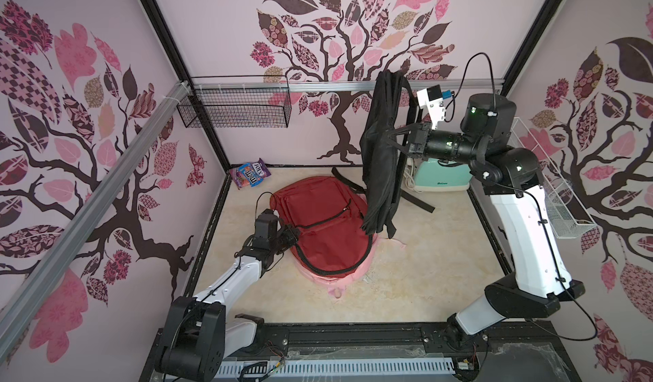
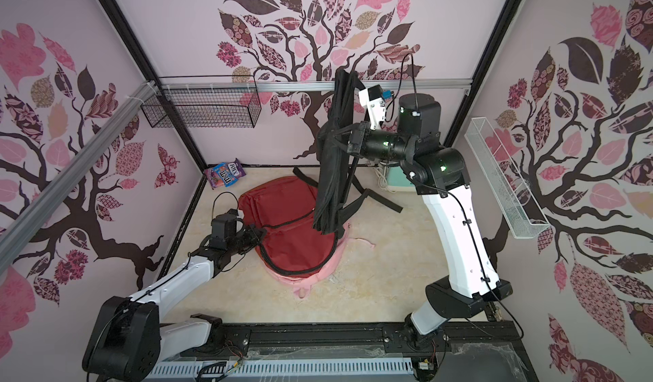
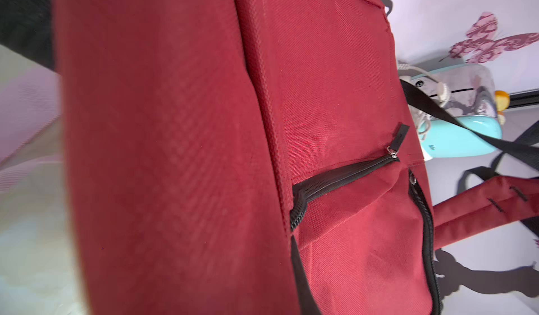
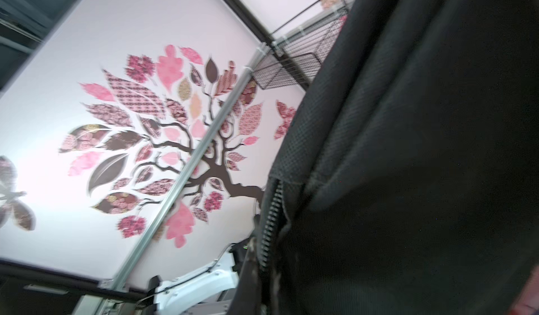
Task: Zip up the backpack
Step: Pick up the backpack from the backpack, then place the backpack on the backpack.
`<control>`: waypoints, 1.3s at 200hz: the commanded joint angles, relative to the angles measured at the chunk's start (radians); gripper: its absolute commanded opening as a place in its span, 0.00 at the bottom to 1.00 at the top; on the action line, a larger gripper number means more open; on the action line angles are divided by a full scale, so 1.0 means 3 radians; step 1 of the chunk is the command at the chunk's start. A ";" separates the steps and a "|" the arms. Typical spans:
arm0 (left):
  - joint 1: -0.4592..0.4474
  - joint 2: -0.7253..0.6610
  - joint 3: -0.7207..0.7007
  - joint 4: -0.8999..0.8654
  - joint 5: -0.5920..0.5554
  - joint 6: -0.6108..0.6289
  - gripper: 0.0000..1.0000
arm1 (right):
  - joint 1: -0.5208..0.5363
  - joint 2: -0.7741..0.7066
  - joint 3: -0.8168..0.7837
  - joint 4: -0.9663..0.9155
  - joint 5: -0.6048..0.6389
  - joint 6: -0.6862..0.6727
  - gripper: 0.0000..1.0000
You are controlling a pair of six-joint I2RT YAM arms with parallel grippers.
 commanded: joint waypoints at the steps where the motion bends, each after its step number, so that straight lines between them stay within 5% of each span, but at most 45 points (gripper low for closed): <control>1: -0.0056 0.0033 -0.0106 0.0566 0.0254 -0.0084 0.00 | 0.0019 -0.0203 -0.0309 0.1632 -0.0885 0.0942 0.00; 69: -0.0070 0.0048 -0.0166 0.0680 0.0292 -0.0084 0.00 | 0.0030 -0.0303 -0.1624 0.3010 -0.1195 0.1873 0.00; 94: -0.0067 0.0034 -0.0143 0.0643 0.0298 -0.0057 0.00 | 0.0044 -0.0183 -0.2158 0.4236 -0.1201 0.2698 0.00; 121: -0.0075 0.0044 -0.0146 0.0663 0.0292 -0.0072 0.00 | 0.0093 -0.0084 -0.1627 0.4035 -0.1226 0.2574 0.00; 162: -0.0083 -0.0007 -0.0161 0.0615 0.0269 -0.0065 0.00 | 0.0070 0.0202 0.0191 0.1584 -0.1085 0.0963 0.00; 200: -0.0095 -0.0027 -0.0139 0.0534 0.0229 -0.0051 0.00 | 0.0081 0.0641 0.0697 0.2546 -0.1282 0.1951 0.00; 240: -0.0098 -0.0049 -0.0142 0.0489 0.0160 -0.0037 0.00 | 0.0152 0.0676 0.0933 0.2181 -0.1316 0.1633 0.00; 260: -0.0098 -0.0038 -0.0158 0.0491 0.0165 -0.0052 0.00 | 0.0170 0.0546 0.0434 0.2842 -0.1326 0.2034 0.00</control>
